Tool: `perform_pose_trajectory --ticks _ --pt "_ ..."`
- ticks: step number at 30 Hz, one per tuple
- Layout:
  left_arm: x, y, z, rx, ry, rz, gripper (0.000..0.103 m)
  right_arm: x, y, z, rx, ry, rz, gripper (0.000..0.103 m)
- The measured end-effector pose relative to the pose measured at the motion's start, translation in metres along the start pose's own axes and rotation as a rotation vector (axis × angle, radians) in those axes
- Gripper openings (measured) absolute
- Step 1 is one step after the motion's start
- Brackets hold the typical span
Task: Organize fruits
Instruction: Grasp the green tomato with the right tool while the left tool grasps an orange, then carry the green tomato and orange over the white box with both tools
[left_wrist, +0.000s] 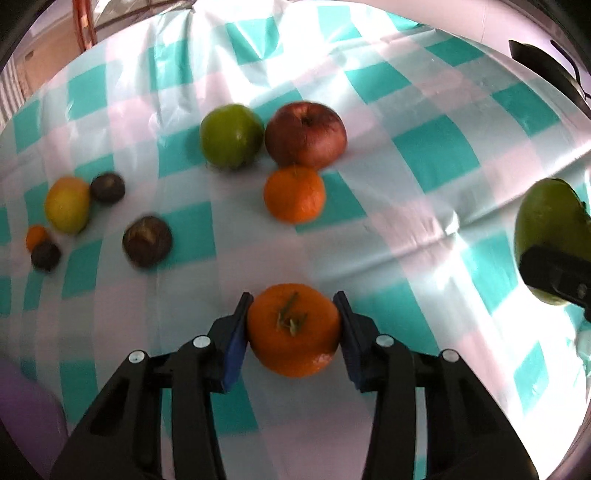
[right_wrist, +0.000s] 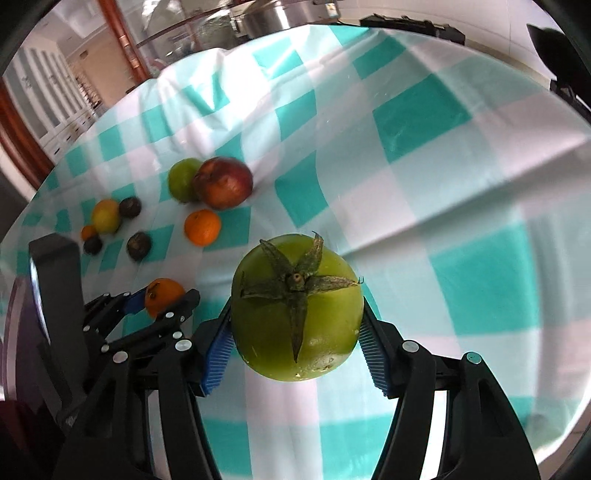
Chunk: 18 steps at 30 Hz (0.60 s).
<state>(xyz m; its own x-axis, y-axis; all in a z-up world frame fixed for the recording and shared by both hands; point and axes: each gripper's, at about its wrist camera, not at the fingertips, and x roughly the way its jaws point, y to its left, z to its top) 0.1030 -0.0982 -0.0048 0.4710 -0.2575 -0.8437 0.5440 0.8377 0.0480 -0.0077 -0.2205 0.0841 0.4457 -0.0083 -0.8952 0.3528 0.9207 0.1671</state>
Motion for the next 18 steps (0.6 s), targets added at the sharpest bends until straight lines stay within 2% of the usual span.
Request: perform_pose_trajectory --ticks 6,12,17,18 --pt "-0.026 -0.019 -0.042 -0.038 0.066 0.028 0.044 -0.029 -0.006 -0.024 -0.112 0.034 0.017 0.061" --pt "-0.075 -0.029 -0.086 -0.124 0.117 0.047 0.044 -0.050 -0.017 -0.047 -0.222 0.042 0.079 0.061" --pt "-0.131 -0.032 -0.105 -0.203 0.053 0.104 0.044 -0.070 -0.010 -0.054 -0.333 0.025 0.157 0.061" --pt "-0.142 -0.024 -0.099 -0.241 0.046 0.090 0.044 -0.075 -0.003 -0.055 -0.366 0.024 0.179 0.061"
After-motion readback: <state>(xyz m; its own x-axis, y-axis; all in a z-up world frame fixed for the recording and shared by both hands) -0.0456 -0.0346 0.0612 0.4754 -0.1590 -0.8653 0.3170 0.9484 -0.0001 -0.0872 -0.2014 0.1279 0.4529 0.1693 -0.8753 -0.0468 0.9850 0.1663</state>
